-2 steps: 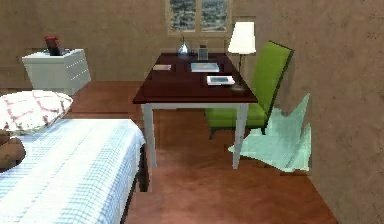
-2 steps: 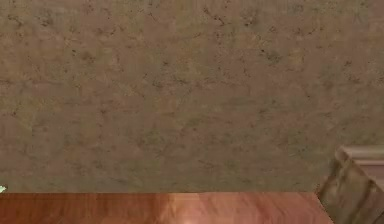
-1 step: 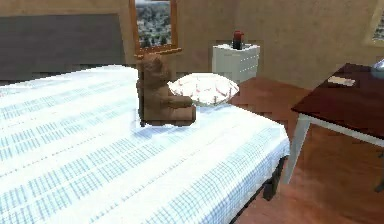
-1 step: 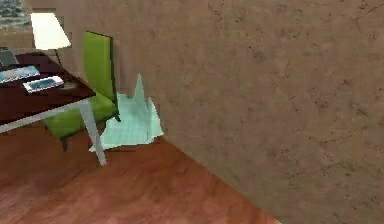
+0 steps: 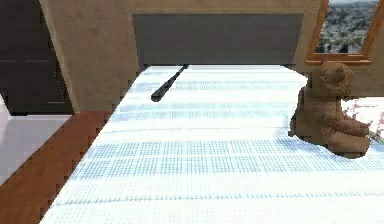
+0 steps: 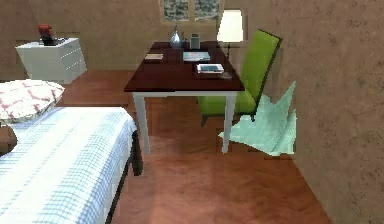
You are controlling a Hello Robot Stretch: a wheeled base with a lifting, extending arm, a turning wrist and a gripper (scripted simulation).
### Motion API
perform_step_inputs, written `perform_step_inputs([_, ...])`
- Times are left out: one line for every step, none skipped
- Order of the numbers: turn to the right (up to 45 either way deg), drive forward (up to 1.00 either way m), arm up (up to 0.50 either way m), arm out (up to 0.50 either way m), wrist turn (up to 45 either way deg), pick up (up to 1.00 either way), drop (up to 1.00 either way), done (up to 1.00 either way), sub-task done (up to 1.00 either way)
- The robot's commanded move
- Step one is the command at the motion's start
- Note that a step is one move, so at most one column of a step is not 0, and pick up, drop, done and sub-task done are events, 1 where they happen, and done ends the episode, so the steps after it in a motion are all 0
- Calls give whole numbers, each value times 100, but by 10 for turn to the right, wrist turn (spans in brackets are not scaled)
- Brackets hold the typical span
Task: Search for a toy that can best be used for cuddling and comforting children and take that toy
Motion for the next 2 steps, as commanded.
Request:
perform_step_inputs([-450,0,0,0,0,0,0,0,0])
perform_step_inputs([-120,0,0,0,0,0,0,0,0])
